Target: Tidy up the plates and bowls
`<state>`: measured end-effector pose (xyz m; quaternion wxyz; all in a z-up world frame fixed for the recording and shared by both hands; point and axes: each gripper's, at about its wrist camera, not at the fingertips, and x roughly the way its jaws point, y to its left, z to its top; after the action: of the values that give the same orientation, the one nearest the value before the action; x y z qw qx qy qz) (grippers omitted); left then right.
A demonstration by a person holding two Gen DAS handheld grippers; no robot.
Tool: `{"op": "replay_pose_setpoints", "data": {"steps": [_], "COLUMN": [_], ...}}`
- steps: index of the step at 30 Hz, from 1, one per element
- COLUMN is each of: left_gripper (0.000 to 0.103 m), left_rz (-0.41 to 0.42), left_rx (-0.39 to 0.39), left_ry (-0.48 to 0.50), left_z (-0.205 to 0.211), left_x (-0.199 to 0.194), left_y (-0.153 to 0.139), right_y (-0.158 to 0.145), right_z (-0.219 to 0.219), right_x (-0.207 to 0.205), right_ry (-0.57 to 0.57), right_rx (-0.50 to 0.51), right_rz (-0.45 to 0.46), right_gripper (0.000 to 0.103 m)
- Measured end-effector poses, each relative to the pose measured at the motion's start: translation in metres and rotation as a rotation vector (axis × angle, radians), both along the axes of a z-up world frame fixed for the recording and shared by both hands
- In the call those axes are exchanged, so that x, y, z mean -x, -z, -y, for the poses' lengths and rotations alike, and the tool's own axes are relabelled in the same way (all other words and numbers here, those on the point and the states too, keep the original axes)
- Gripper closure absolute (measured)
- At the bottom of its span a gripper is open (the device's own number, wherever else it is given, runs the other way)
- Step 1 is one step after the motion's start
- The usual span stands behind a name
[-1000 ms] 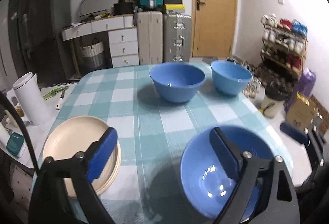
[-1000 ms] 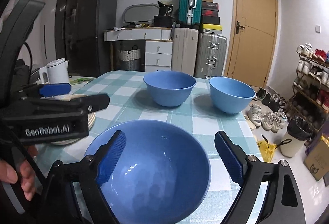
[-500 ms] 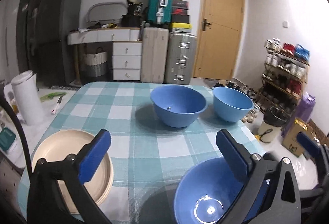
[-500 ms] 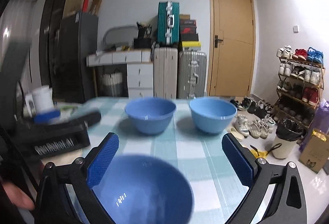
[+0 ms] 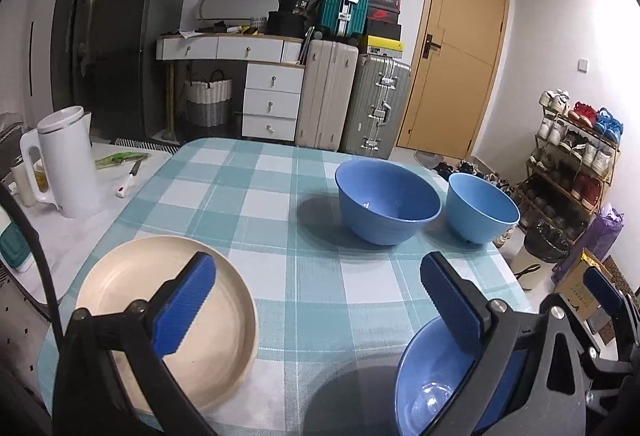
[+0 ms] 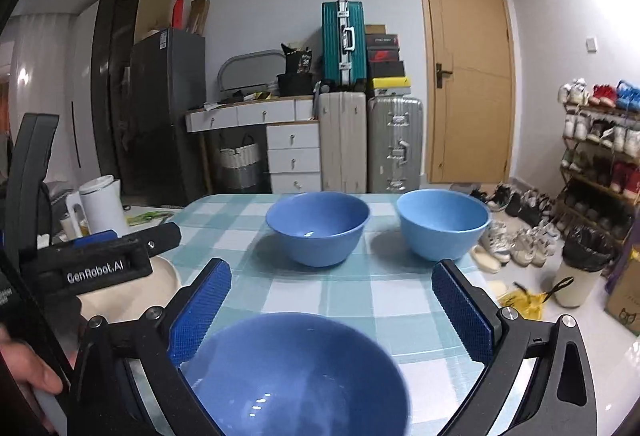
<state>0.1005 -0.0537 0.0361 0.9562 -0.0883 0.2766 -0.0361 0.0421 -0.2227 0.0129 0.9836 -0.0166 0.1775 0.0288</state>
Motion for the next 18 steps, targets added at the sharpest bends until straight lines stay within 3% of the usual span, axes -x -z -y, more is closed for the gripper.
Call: {"op": "replay_pose_setpoints", "data": {"steps": [9, 18], "left_gripper": [0.000, 0.000], "left_rz": [-0.045, -0.065], "left_rx": [-0.073, -0.030], "left_ry": [0.017, 0.000], "left_z": [0.012, 0.002], "left_x": [-0.004, -0.010], "left_y": [0.012, 0.008], "right_y": [0.005, 0.000], "right_z": [0.012, 0.031], "right_x": [0.005, 0.006], "right_ry": [0.003, 0.016], "right_rx": [-0.021, -0.102], "right_rz": [0.000, 0.002], "right_gripper": [0.001, 0.001]}}
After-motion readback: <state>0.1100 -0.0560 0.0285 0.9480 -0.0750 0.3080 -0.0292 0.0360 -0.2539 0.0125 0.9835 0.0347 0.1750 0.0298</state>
